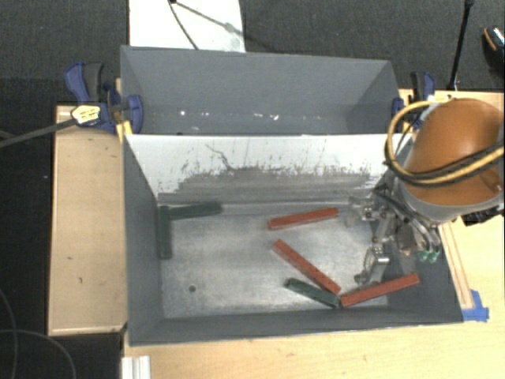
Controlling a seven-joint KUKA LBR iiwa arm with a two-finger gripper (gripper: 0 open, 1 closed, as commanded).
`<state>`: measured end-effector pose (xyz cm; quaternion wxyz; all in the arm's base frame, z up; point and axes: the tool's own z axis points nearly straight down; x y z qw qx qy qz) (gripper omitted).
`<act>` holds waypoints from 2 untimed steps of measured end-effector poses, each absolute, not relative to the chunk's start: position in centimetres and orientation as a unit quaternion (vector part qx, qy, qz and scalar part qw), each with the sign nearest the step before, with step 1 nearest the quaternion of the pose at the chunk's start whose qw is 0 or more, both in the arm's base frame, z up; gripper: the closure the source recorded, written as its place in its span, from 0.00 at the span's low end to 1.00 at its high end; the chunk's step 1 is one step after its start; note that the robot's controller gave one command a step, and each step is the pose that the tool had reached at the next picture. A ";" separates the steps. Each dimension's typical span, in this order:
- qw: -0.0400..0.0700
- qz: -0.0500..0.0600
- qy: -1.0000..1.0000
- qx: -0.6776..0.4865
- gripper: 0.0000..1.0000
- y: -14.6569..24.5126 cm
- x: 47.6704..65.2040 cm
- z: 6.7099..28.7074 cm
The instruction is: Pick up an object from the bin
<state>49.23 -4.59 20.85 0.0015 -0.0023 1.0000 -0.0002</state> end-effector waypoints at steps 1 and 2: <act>0.000 0.001 0.994 0.113 0.00 1.0 55.3 6.8; 0.002 0.001 0.994 0.113 1.00 0.8 55.4 7.2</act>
Offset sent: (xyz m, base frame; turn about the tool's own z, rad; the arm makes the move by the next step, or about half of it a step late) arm 0.0598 0.0539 -0.1385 0.2338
